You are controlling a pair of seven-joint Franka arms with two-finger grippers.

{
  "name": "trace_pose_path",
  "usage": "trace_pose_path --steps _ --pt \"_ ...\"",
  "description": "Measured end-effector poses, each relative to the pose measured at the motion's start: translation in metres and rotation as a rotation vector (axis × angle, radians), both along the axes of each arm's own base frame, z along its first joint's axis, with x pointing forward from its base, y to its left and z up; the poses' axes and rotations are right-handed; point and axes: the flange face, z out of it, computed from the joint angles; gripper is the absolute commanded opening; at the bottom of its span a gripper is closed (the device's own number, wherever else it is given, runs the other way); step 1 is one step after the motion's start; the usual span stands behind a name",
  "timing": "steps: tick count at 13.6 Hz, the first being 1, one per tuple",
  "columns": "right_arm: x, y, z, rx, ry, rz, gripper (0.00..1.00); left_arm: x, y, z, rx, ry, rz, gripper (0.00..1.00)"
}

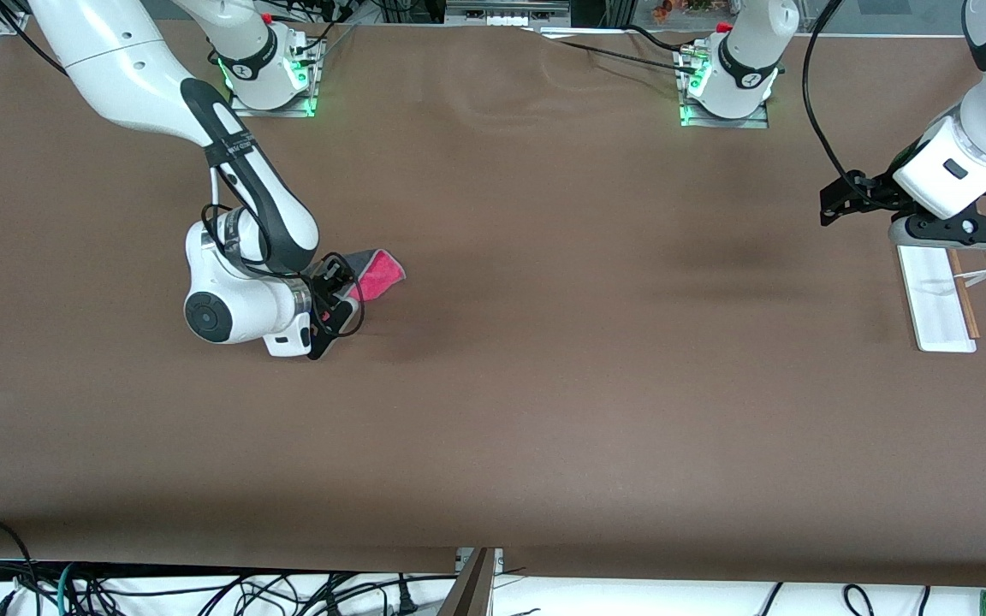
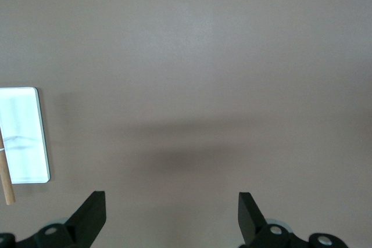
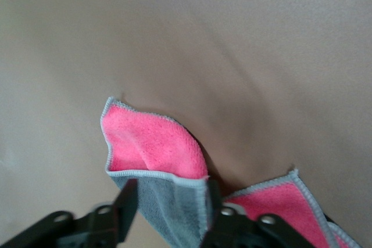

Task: Pass towel and hang on rack
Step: 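Close the right gripper on the towel's grey edge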

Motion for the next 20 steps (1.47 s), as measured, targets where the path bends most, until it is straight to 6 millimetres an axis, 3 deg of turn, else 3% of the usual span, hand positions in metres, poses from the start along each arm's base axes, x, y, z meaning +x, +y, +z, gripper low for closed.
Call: trace_pose_path --steps 1,3,7,11,20 --pt "0.0 0.001 0.002 0.001 -0.002 0.001 0.31 0.0 -0.001 0.0 0.0 0.0 -0.001 1.0" --pt "-0.001 0.002 0.002 0.002 -0.002 0.004 0.45 0.0 -0.002 0.0 0.0 -0.001 -0.004 1.0" --pt "-0.005 0.007 0.001 0.001 0.013 0.015 0.51 0.0 -0.003 0.001 0.0 -0.002 -0.006 1.0" --pt "-0.006 0.008 0.0 0.0 0.018 0.019 0.0 0.0 -0.004 0.001 0.0 -0.002 -0.008 1.0" --pt "-0.013 0.011 -0.005 -0.004 0.049 0.034 0.0 0.0 -0.008 0.001 0.0 -0.002 -0.015 1.0"
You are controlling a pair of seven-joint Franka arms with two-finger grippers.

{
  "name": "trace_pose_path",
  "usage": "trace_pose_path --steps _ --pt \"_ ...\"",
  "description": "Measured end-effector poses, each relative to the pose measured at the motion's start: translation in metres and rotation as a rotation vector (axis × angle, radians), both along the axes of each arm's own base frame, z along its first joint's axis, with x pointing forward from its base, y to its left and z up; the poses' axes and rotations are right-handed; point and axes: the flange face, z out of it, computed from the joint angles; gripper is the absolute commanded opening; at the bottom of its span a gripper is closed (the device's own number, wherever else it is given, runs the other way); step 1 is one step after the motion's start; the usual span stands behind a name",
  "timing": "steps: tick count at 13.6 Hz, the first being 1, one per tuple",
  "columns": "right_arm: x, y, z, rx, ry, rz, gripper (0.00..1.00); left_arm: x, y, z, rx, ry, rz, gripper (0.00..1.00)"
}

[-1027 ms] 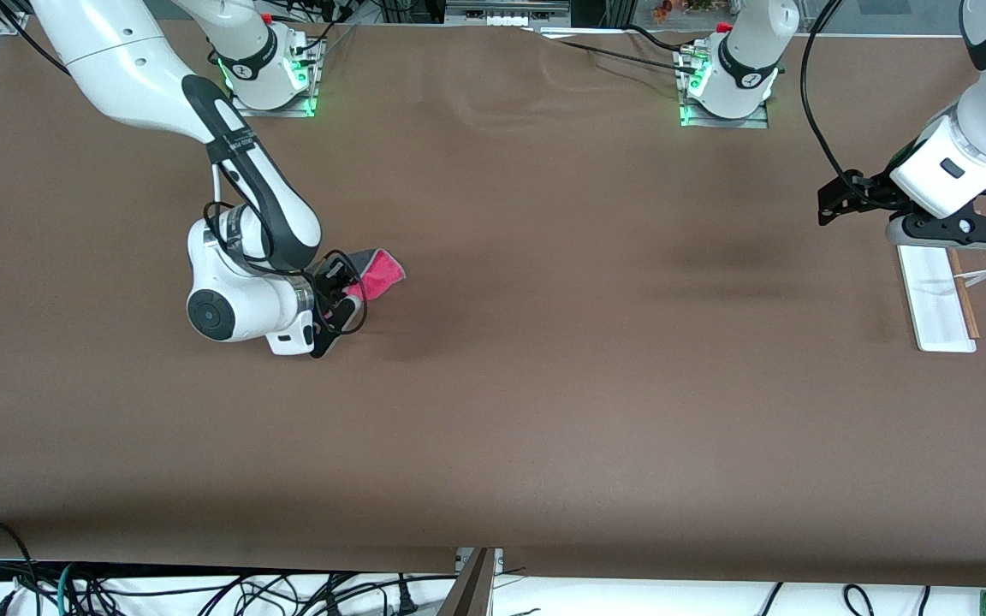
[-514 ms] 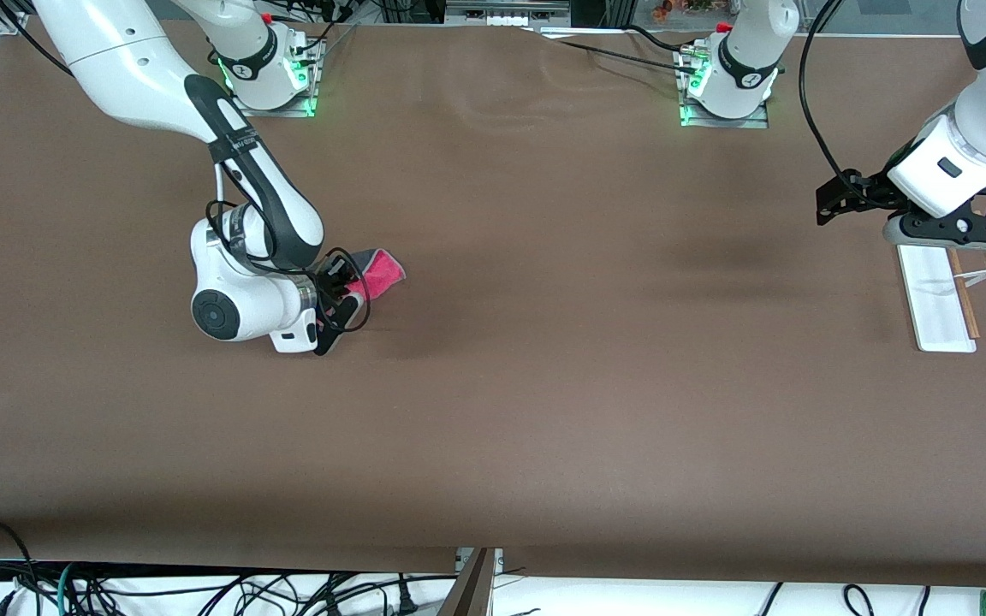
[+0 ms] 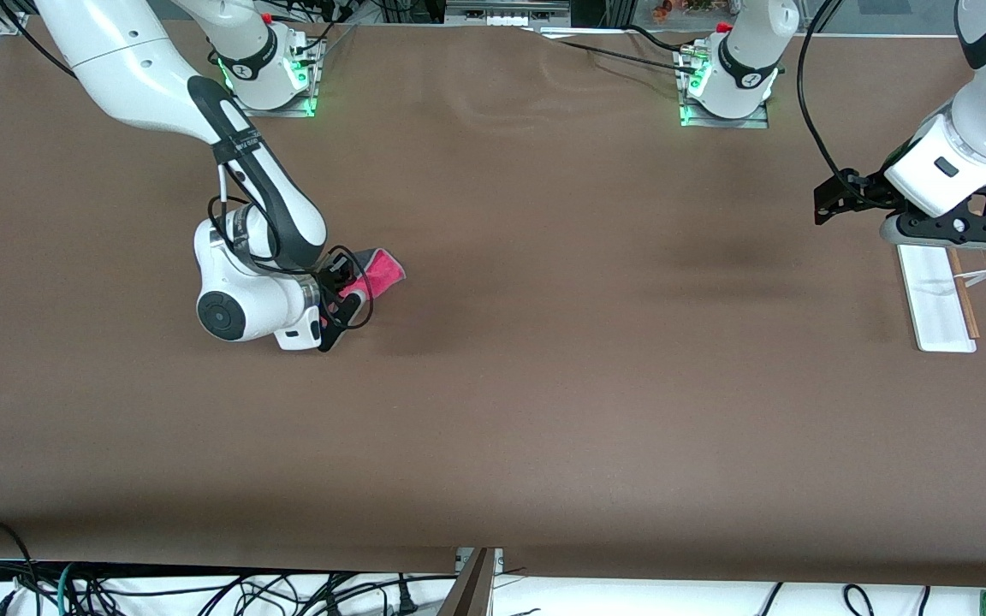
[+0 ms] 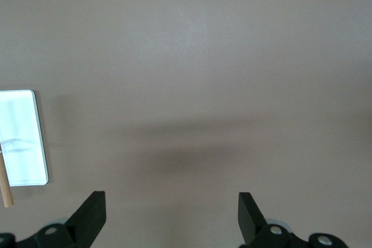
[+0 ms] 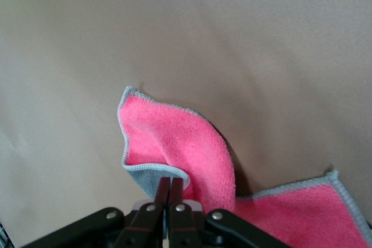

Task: Pass towel and hang on rack
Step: 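Close the right gripper on the towel's grey edge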

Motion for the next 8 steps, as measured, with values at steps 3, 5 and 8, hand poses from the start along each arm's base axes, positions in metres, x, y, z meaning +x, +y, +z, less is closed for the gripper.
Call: trace_pose_path --steps 3,5,8 --pt "0.0 0.005 0.003 0.001 -0.002 0.008 0.0 0.0 0.0 0.0 0.0 0.0 0.0 1.0" --pt "0.005 0.007 0.017 0.005 0.001 0.018 0.0 0.0 0.0 0.0 0.0 0.001 0.0 1.0" --pt "0.021 0.01 0.06 0.015 -0.015 0.04 0.0 -0.001 0.0 0.0 0.0 0.005 0.0 1.0"
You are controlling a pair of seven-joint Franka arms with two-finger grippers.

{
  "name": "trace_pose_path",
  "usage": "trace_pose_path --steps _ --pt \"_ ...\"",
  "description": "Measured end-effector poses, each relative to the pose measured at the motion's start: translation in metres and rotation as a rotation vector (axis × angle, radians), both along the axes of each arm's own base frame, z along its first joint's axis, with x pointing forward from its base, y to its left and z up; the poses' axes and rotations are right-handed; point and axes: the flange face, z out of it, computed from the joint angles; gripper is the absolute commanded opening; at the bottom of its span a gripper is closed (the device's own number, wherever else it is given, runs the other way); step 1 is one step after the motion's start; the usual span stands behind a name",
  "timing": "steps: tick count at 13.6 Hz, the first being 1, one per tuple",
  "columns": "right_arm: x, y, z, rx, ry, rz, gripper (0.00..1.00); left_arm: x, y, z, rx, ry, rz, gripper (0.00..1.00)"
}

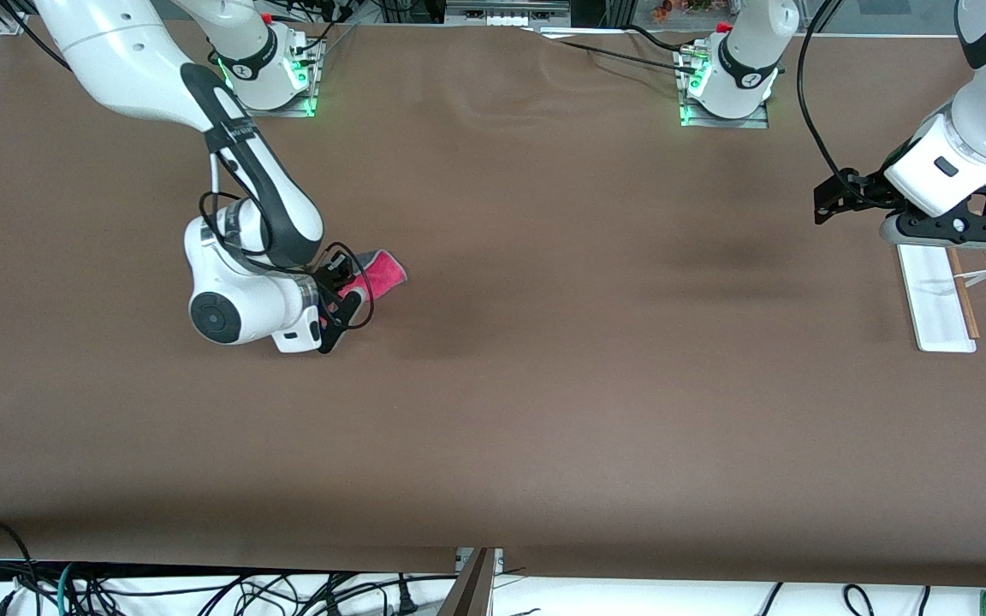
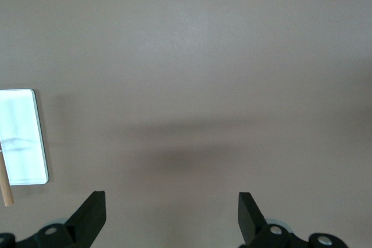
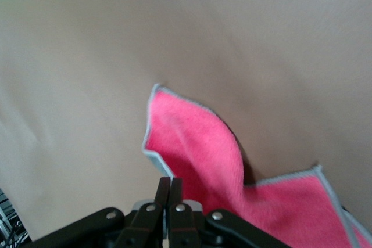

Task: Pass towel and hang on rack
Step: 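Close the right gripper on the towel's grey edge, then lift the towel with the right gripper while the left gripper approaches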

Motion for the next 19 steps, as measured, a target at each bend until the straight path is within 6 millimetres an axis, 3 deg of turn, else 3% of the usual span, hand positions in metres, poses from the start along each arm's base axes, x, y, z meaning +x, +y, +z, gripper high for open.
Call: trace_pose_path --steps 5,8,11,15,19 --pt "0.011 0.022 0.1 0.033 -0.087 0.064 0.0 0.0 0.0 0.0 0.0 0.004 0.0 1.0" --pt "0.001 0.046 0.161 0.009 -0.154 0.081 0.0 -0.001 0.0 0.0 0.0 0.004 0.0 1.0" --pt "-0.019 0.083 0.219 -0.032 -0.209 0.063 0.0 -0.001 0.0 0.0 0.0 0.005 0.0 1.0" --pt "-0.036 0.121 0.273 0.001 -0.268 0.015 0.0 -0.001 0.0 0.0 0.0 0.005 0.0 1.0" --pt "-0.051 0.153 0.304 0.053 -0.316 -0.037 0.0 0.0 0.002 0.0 0.0 0.005 0.003 1.0"
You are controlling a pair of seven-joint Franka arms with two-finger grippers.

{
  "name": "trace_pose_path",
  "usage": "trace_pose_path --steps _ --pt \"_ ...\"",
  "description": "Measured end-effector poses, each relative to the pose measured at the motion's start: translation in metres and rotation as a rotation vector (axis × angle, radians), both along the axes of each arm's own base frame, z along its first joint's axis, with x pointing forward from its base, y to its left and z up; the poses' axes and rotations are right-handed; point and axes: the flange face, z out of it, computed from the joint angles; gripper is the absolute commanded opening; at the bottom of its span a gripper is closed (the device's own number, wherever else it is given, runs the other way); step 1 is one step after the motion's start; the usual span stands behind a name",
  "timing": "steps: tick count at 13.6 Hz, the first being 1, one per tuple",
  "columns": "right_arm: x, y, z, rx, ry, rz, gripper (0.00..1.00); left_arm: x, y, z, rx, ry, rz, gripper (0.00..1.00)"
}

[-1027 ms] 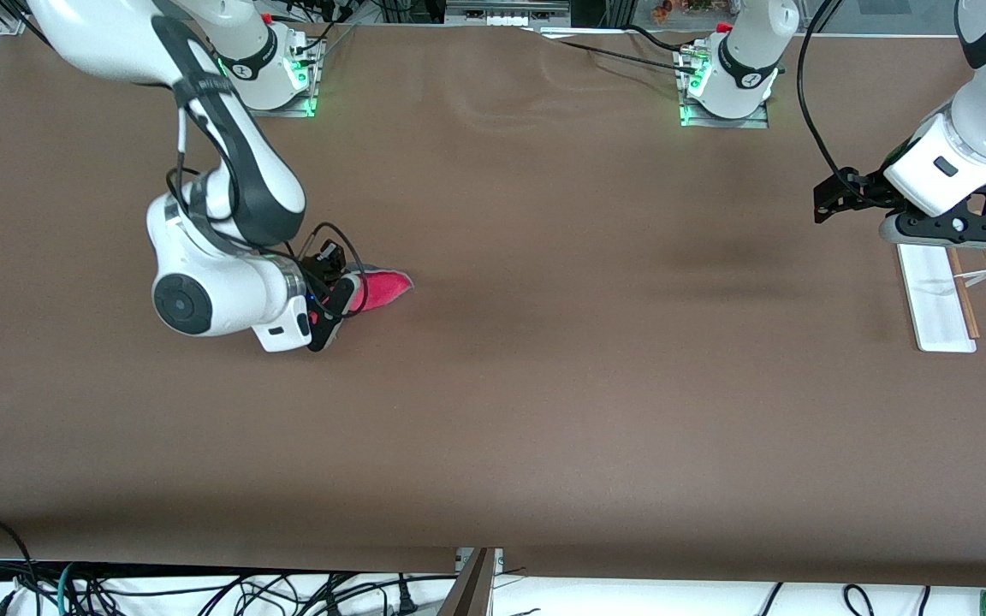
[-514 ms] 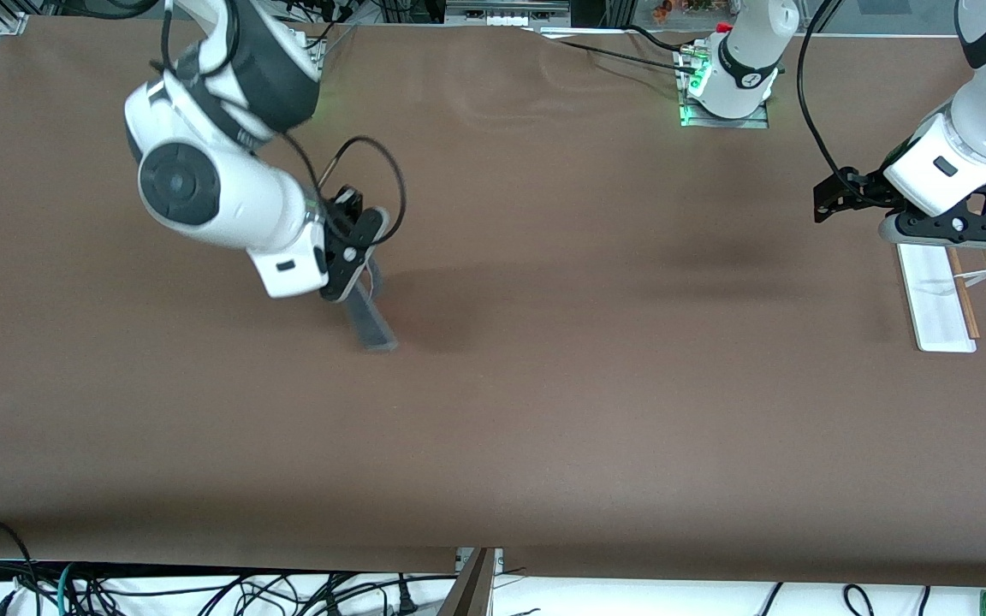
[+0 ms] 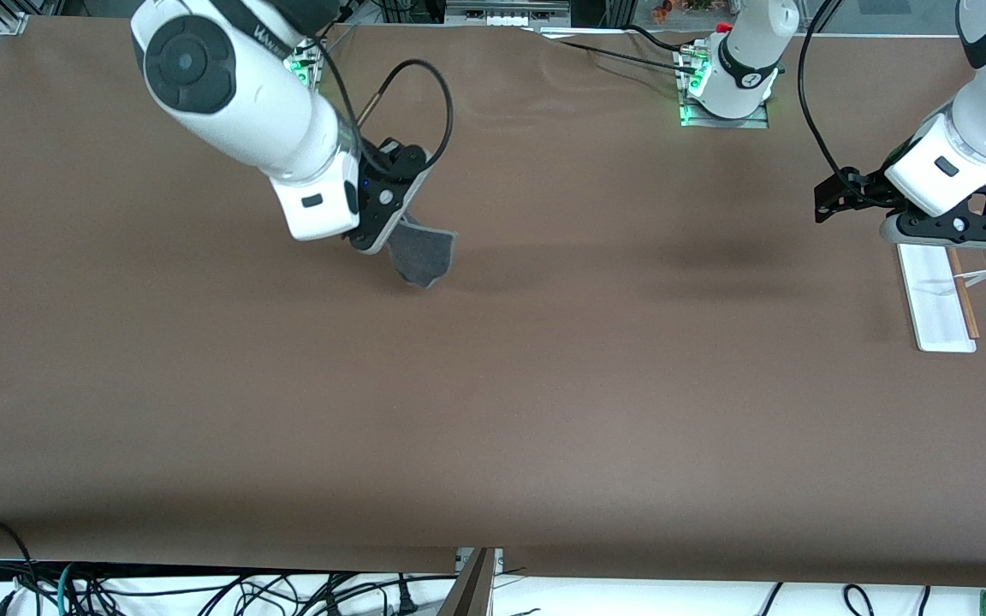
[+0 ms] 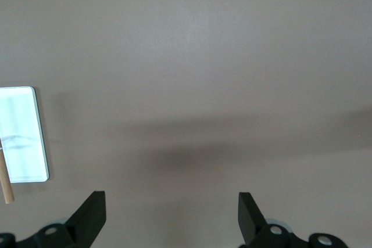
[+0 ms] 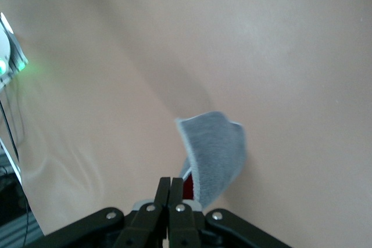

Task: Pass towel and hang on rack
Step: 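Lift the towel with the right gripper while the left gripper approaches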

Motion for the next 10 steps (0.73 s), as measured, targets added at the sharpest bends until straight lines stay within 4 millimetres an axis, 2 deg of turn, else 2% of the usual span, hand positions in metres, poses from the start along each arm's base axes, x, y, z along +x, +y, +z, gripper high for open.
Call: trace_pose_path --steps 5,7,10 --pt "-0.031 0.062 0.013 0.077 -0.089 0.039 0.0 0.006 0.006 -0.006 -0.017 0.009 0.012 1.0" --pt "-0.042 0.082 0.019 0.112 -0.125 0.058 0.0 0.01 0.003 -0.008 -0.053 0.014 0.012 1.0" --pt "-0.062 0.114 0.026 0.135 -0.186 0.107 0.0 0.016 -0.009 -0.005 -0.197 0.018 0.036 1.0"
